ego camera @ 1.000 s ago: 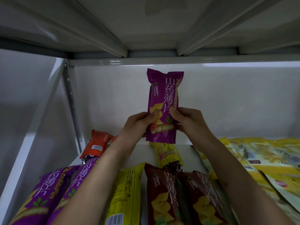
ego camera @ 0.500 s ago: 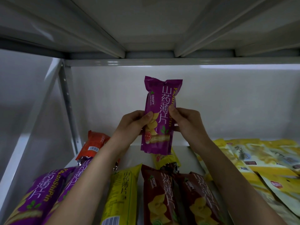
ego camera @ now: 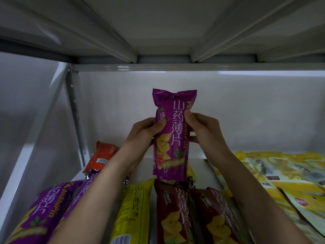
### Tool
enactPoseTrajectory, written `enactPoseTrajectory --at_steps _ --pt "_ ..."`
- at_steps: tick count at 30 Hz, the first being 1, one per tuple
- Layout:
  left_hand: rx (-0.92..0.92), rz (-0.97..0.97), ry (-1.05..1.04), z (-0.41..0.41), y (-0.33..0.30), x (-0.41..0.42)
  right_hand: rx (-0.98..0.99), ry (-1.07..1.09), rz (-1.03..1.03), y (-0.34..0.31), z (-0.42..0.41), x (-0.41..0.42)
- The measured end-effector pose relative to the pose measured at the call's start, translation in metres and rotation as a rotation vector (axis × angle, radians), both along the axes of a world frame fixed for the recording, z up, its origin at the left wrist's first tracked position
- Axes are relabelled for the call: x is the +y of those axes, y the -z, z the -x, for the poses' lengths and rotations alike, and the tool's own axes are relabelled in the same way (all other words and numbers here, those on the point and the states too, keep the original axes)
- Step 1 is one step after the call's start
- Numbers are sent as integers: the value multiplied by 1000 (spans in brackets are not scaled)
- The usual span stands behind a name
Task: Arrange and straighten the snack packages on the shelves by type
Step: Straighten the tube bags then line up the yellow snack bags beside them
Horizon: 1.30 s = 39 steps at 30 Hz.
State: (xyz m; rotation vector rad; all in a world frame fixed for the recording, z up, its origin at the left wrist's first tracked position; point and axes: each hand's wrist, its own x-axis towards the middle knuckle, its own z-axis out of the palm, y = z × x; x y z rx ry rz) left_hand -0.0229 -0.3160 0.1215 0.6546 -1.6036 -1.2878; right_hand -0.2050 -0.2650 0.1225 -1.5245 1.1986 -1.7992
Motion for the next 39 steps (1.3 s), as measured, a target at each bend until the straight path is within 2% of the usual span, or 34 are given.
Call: enactPoseTrajectory --at_steps 5,12,19,26,30,34,39 --pt "-20 -20 -51 2 -5 0 39 37 -17 0 0 2" --pt "28 -7 -182 -4 -4 -1 49 -78 -140 -4 -5 6" --pt "9 -19 -125 -3 -6 2 77 36 -51 -3 -3 3" --pt "41 27 -172 -4 -10 9 101 18 -66 -5 -6 8" --pt "75 54 -145 -4 -10 12 36 -64 -50 -10 -12 13" --pt "54 81 -109 0 -11 15 -43 -40 38 -11 -16 12" --pt "57 108 -70 2 -13 17 -43 -39 64 -9 -15 13"
